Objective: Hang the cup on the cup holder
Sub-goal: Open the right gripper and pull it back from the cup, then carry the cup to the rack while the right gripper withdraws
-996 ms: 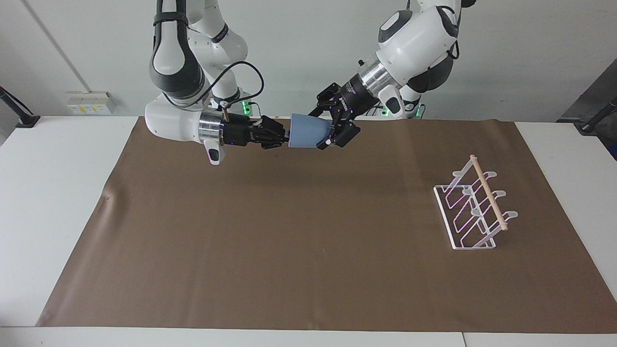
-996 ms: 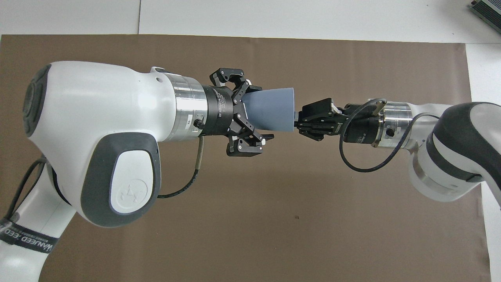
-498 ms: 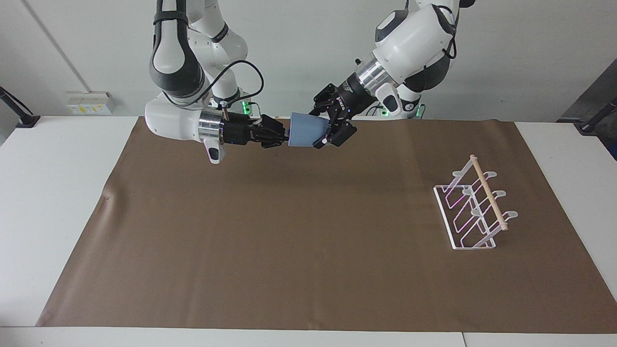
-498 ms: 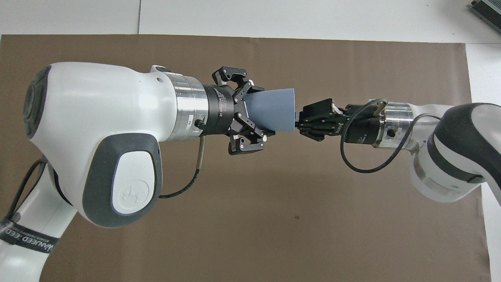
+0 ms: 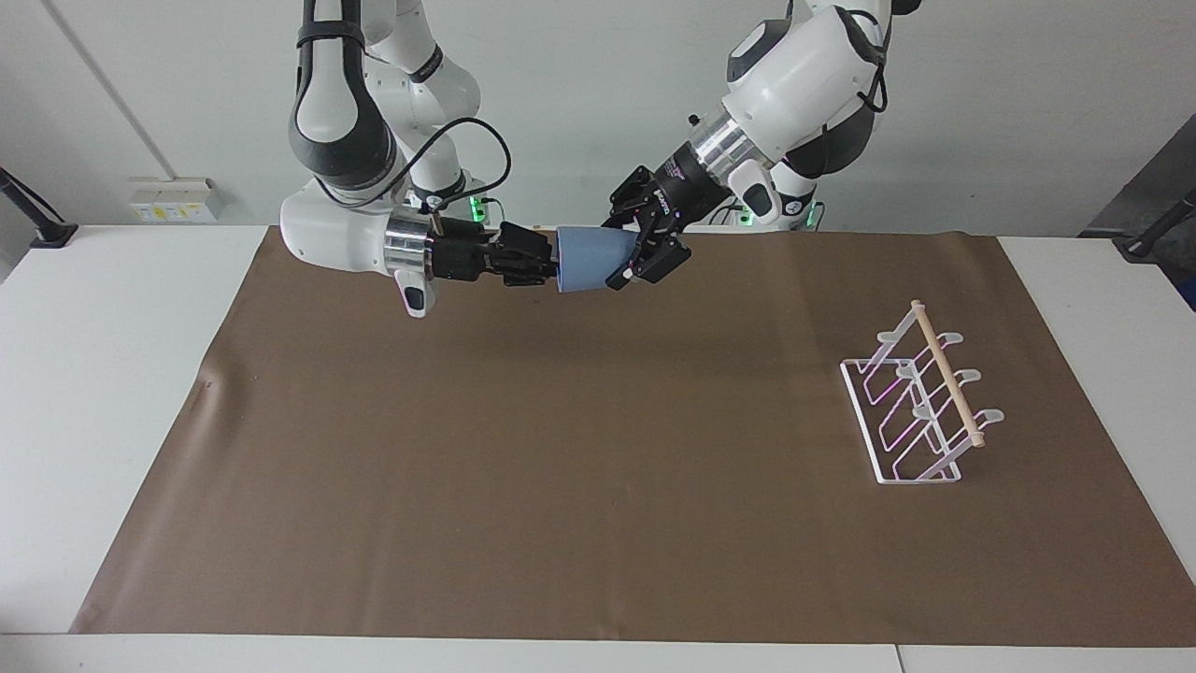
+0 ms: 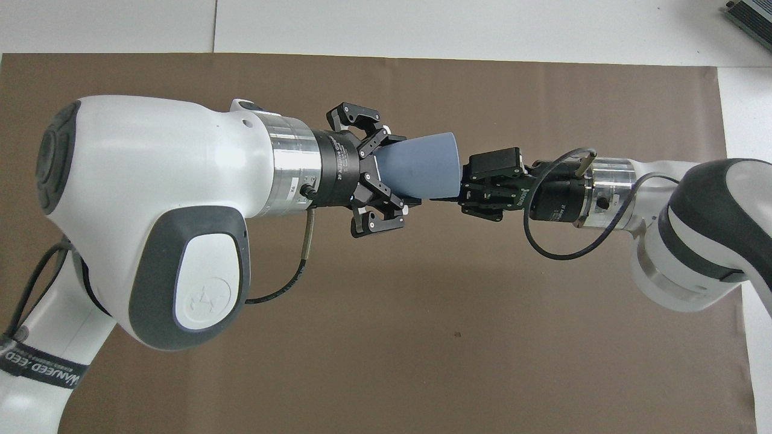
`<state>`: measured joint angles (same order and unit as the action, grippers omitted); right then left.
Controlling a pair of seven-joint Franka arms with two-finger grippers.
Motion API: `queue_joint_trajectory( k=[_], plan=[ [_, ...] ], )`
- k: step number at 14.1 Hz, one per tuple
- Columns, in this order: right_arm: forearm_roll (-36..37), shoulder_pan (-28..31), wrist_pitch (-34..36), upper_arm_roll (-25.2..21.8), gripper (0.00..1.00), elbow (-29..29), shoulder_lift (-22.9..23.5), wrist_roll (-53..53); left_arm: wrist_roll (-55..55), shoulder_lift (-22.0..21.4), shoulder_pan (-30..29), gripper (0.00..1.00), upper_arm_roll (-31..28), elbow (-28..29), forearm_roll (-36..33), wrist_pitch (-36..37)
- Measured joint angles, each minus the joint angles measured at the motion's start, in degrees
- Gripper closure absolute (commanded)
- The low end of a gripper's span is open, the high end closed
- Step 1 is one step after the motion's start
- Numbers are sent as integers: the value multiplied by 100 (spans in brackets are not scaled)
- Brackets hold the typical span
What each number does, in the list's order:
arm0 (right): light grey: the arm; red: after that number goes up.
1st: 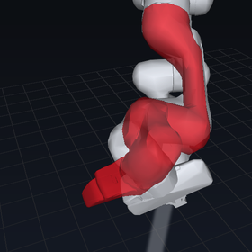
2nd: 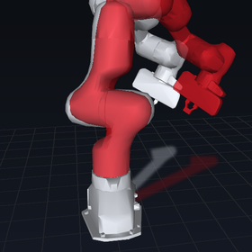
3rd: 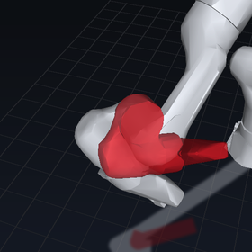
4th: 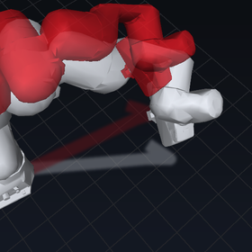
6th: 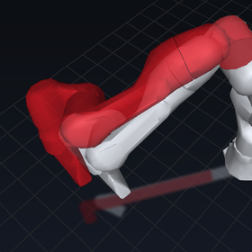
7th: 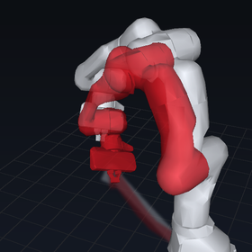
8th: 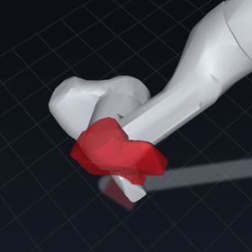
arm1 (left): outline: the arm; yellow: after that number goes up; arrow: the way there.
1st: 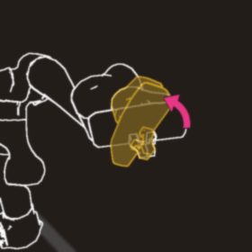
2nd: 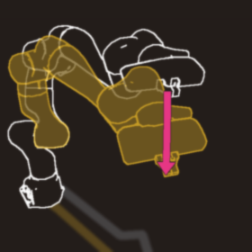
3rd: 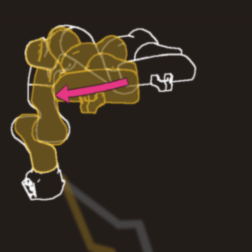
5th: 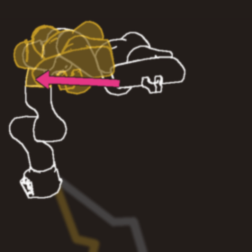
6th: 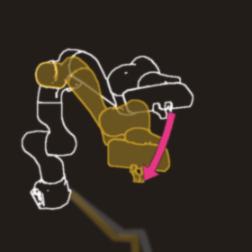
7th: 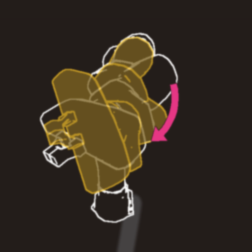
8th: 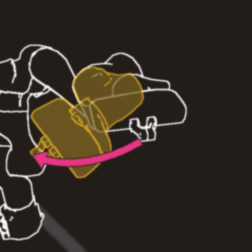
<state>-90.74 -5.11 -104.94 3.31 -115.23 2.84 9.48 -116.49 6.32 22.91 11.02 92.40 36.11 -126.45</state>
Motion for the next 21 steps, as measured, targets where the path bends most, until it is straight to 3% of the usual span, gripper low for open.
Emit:
queue_joint_trajectory(
  k=[7, 8, 9, 13, 15, 18, 21],
  plan=[
    [260, 7, 0, -1, 38, 0, 0, -5, -2, 0, 0, 100, -12, 0, -686, 76],
    [482, 19, 0, -2, 33, 0, 0, -5, 15, 0, 0, 100, -14, 0, -868, 146],
    [725, 32, -1, -12, 20, 1, 0, -5, 60, -1, 0, 100, -13, 1, -1007, 252],
    [1955, 209, -76, -45, 19, 40, -8, -5, 234, -6, -49, 100, -84, 1, -1528, 496],
    [2687, 354, -85, -54, 0, 140, -22, -5, 343, -19, -143, 100, -95, 1, -1801, 593],
    [3971, 420, -115, -62, 0, 386, -44, -5, 789, -41, -265, 100, -109, 31, -2071, 816],
    [5380, 408, -336, -56, 0, 568, -54, -6, 1025, -63, -394, 100, -116, 87, -2779, 973]
  ],
)
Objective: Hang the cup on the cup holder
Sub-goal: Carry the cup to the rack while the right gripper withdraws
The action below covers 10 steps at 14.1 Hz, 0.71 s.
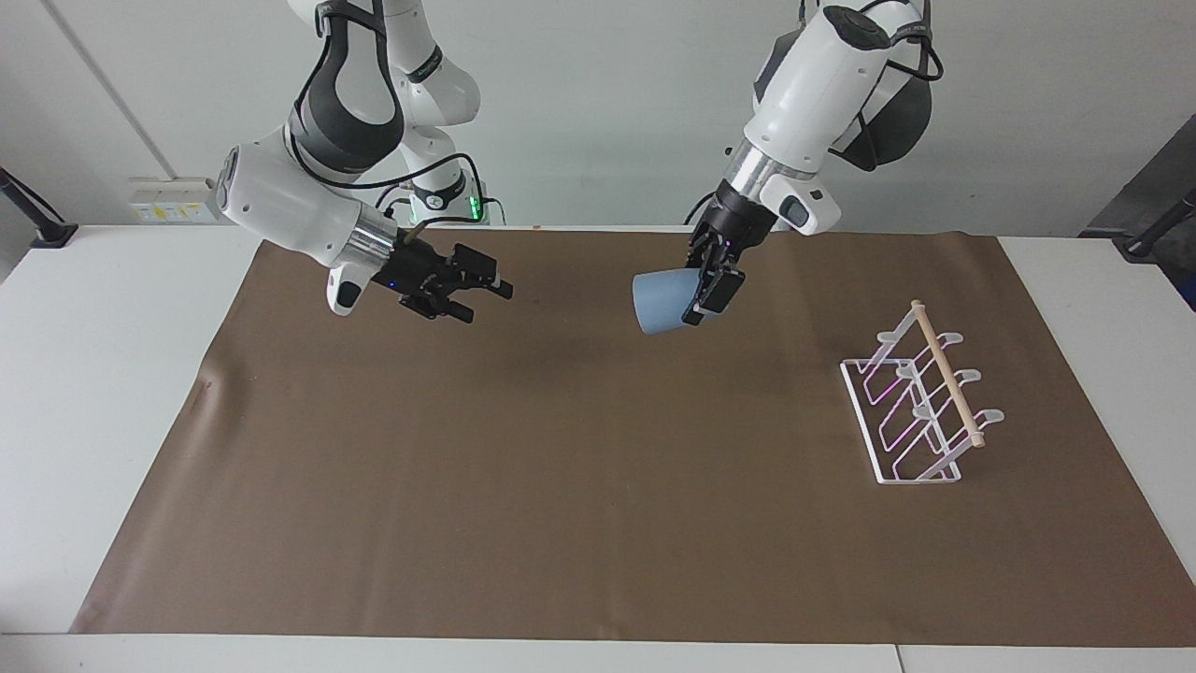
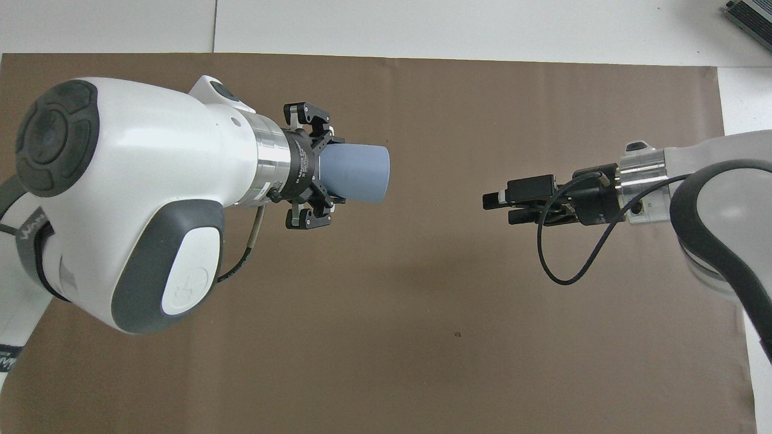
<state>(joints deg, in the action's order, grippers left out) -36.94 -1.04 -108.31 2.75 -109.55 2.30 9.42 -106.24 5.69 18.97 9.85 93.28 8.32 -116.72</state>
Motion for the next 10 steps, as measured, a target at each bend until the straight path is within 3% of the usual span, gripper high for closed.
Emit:
queue_joint_trajectory(
  k=[7, 10],
  plan=[
    [2337, -8, -84, 7, 0, 300, -8, -95, 1058, -42, -556, 100, -37, 55, -749, 257],
    [2809, 0, -84, -12, 0, 422, -37, -365, 1564, -55, -791, 100, -47, 166, -1001, 211]
  ],
)
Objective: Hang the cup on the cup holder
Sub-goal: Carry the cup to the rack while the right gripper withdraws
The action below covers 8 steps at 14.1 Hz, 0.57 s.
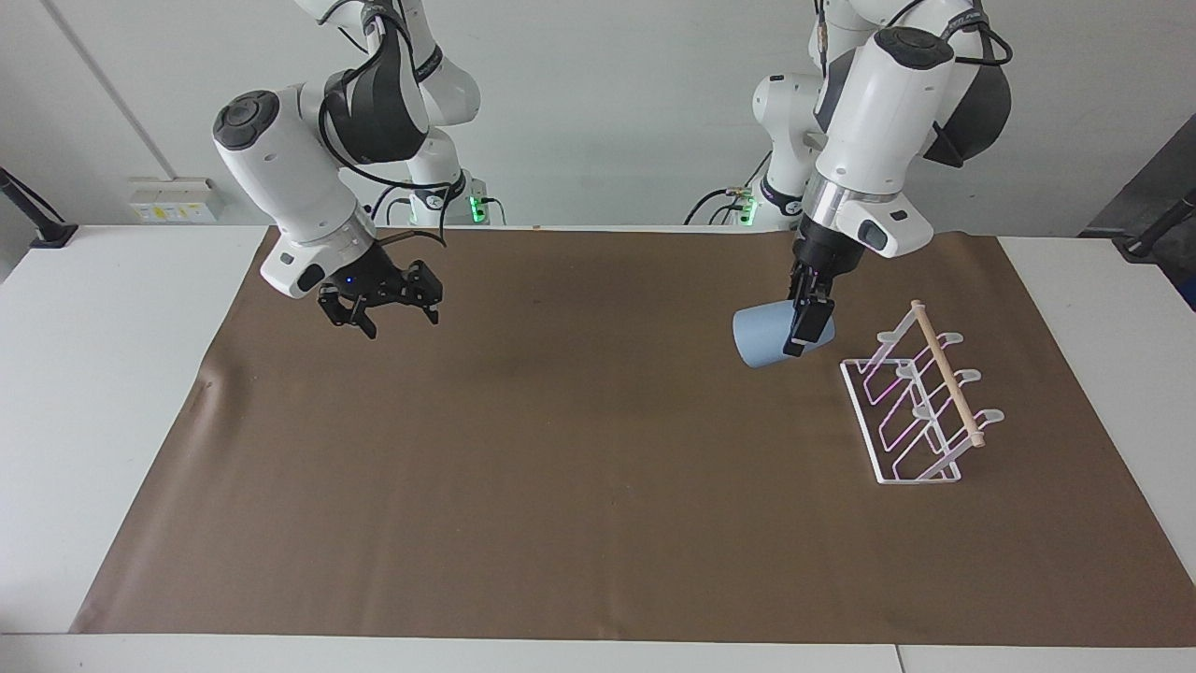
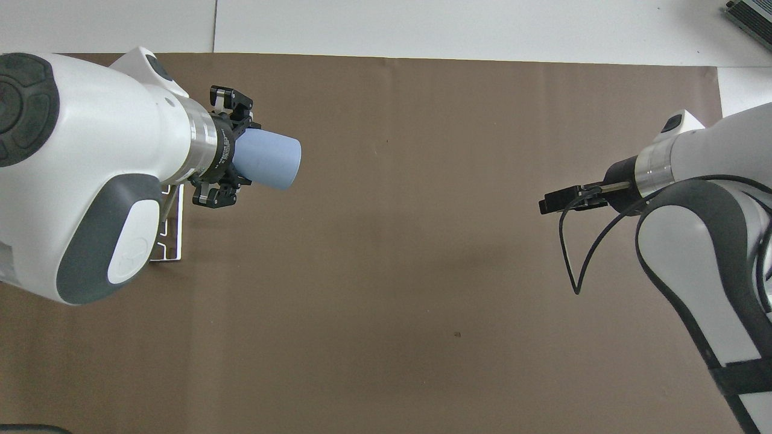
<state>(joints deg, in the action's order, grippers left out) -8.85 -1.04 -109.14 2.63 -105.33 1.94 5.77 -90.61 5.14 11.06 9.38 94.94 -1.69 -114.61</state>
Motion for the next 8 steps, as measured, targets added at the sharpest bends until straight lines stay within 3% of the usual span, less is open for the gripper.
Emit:
queue_joint_trajectory(
  k=[8],
  plan=[
    [406, 560, 29, -41, 0, 53, -388, -496, 592, 29, -289, 100, -8, 553, -2351, -588]
  ],
)
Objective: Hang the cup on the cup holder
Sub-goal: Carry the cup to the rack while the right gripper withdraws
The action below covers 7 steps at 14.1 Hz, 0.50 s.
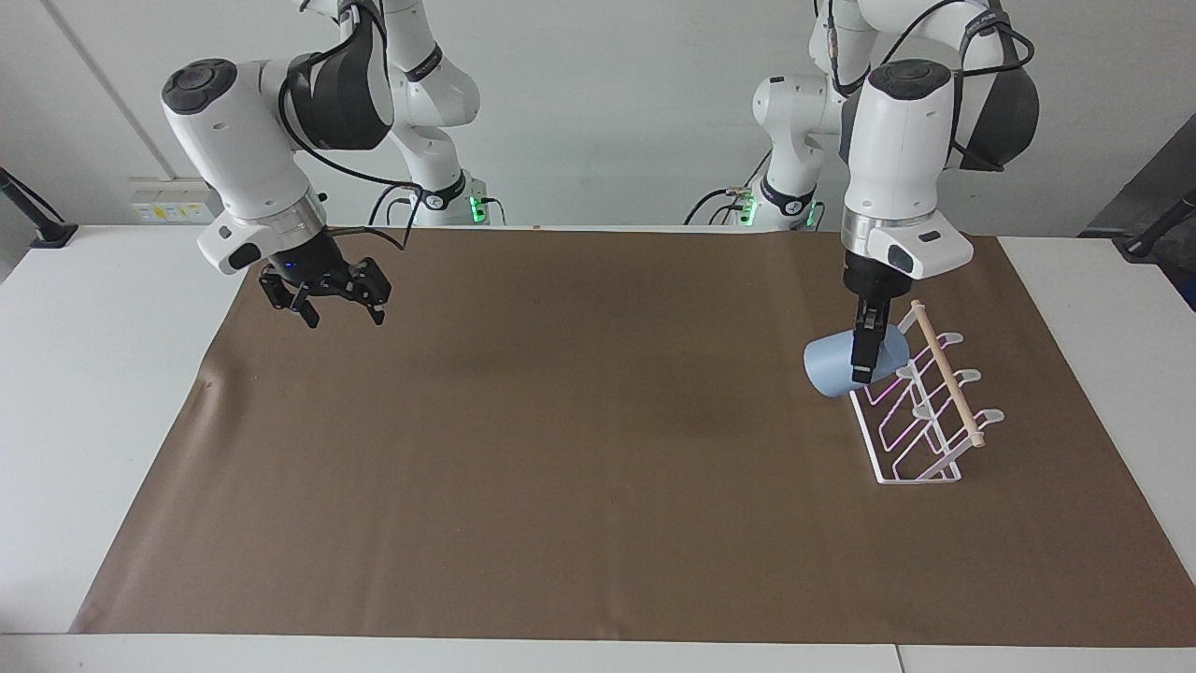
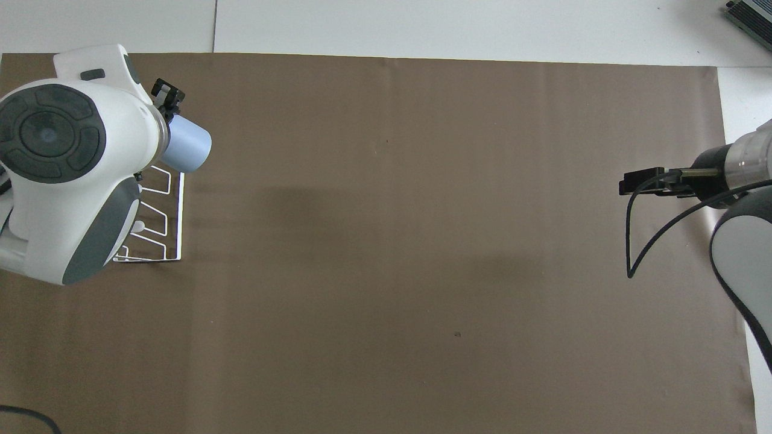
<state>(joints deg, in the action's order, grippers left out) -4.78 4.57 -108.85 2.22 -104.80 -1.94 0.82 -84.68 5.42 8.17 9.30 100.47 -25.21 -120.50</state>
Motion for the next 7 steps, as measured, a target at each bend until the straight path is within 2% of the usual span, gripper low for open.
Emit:
queue_joint_trajectory(
  k=[4, 7],
  plan=[
    [4, 11, 242, 1, 0, 146, -218, -25, -2, -2, -262, 100, -2, 272, -590, -169],
    [293, 47, 814, 0, 0, 573, -186, -45, -292, 3, -492, 100, -8, 436, -972, -379]
  ],
)
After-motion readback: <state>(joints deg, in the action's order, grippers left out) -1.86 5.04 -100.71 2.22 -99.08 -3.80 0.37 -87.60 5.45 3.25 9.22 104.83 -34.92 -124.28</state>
